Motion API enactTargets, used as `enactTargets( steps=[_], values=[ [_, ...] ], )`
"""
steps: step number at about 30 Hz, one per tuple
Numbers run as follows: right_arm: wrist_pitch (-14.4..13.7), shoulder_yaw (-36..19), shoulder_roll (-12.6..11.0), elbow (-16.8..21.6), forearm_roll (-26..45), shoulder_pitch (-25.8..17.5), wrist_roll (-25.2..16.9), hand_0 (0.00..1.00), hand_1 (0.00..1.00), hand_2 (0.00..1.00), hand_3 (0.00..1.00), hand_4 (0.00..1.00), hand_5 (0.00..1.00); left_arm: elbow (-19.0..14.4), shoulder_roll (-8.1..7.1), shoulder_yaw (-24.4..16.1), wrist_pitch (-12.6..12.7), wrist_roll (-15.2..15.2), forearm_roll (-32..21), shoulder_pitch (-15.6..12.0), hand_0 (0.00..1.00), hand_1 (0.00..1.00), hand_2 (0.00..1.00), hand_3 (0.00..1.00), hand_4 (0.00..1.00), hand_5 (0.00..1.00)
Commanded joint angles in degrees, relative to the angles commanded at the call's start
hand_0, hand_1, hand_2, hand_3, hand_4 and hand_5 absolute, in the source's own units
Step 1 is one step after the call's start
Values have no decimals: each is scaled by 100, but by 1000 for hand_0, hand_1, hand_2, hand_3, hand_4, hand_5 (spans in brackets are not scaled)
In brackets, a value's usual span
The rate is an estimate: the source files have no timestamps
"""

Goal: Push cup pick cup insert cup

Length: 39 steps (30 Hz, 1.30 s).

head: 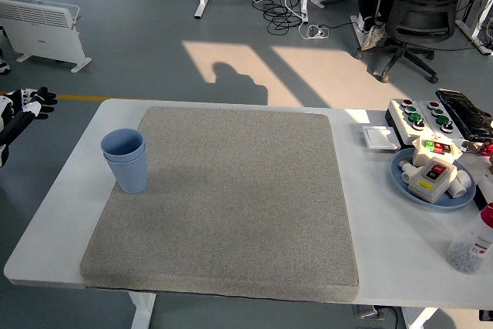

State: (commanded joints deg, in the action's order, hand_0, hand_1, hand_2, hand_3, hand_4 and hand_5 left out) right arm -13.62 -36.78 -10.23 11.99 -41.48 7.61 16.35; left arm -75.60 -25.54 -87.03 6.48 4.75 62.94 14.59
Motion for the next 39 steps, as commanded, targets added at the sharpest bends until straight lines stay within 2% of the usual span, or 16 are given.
enactTargets(
  steps=[1, 2, 4, 6, 7, 9, 12, 13, 14, 16, 18, 19, 22, 24, 30, 39],
  values=[
    [-1, 2, 0, 0, 3, 2, 0, 711, 635, 647, 588, 123, 410, -63, 124, -88, 63, 91, -110, -157, 655, 650, 642, 574, 602, 821],
    [0, 10, -1, -1, 8, 14, -3, 711, 635, 647, 588, 123, 410, -158, 315, -197, 171, 256, -316, -363, 655, 650, 642, 574, 602, 821],
    [-1, 13, -2, -1, 12, 33, -3, 711, 635, 647, 588, 123, 410, -293, 599, -272, 252, 508, -797, -797, 655, 650, 642, 574, 602, 821],
    [-2, 31, -2, -2, 40, 52, -9, 711, 635, 647, 588, 123, 410, -416, 729, -219, 238, 671, -1274, -1186, 655, 650, 642, 574, 602, 821],
    [-3, 36, -3, -3, 50, 57, -11, 711, 635, 647, 588, 123, 410, -444, 753, -200, 215, 701, -1522, -1302, 699, 707, 688, 599, 606, 867],
    [-6, 47, -8, -5, 84, 80, -19, 711, 635, 647, 588, 123, 410, -571, 857, -129, -11, 787, -1957, -1622, 699, 707, 688, 599, 606, 867],
    [-7, 64, -12, -7, 114, 99, -29, 711, 635, 647, 588, 123, 410, -642, 986, -171, -247, 837, -2644, -1847, 699, 707, 688, 599, 606, 867],
    [-8, 67, -13, -8, 119, 102, -30, 711, 636, 647, 588, 123, 410, -649, 1005, -181, -278, 842, -2774, -1865, 775, 767, 754, 690, 585, 998],
    [-15, 65, -9, -9, 132, 110, -32, 711, 636, 647, 588, 123, 410, -657, 1080, -255, -458, 798, -2977, -1873, 775, 767, 754, 690, 585, 998],
    [-15, 59, -6, -9, 122, 125, -32, 711, 636, 647, 588, 123, 410, -647, 1099, -308, -744, 684, -3141, -1823, 775, 767, 754, 690, 585, 998],
    [-13, 57, -6, -9, 115, 135, -32, 711, 636, 647, 588, 123, 410, -637, 1089, -320, -862, 617, -3126, -1784, 775, 767, 754, 690, 585, 998],
    [-12, 57, -6, -9, 110, 144, -33, 711, 636, 647, 589, 123, 410, -632, 1066, -339, -956, 552, -3110, -1748, 790, 784, 773, 725, 591, 998],
    [-12, 76, -11, -11, 140, 157, -42, 711, 636, 647, 589, 123, 410, -626, 1002, -415, -1257, 309, -3043, -1665, 790, 784, 773, 725, 591, 998],
    [-12, 90, -15, -13, 164, 161, -48, 711, 636, 647, 589, 123, 410, -621, 987, -435, -1353, 211, -3028, -1644, 790, 784, 773, 725, 591, 998],
    [-11, 108, -22, -17, 195, 168, -57, 711, 636, 646, 588, 122, 409, -569, 1020, -447, -1435, 101, -3008, -1609, 795, 787, 782, 741, 587, 998],
    [-8, 102, -26, -12, 185, 174, -48, 710, 636, 644, 588, 122, 410, -507, 1046, -427, -1397, 60, -2934, -1598, 796, 787, 785, 746, 590, 998]
  ],
)
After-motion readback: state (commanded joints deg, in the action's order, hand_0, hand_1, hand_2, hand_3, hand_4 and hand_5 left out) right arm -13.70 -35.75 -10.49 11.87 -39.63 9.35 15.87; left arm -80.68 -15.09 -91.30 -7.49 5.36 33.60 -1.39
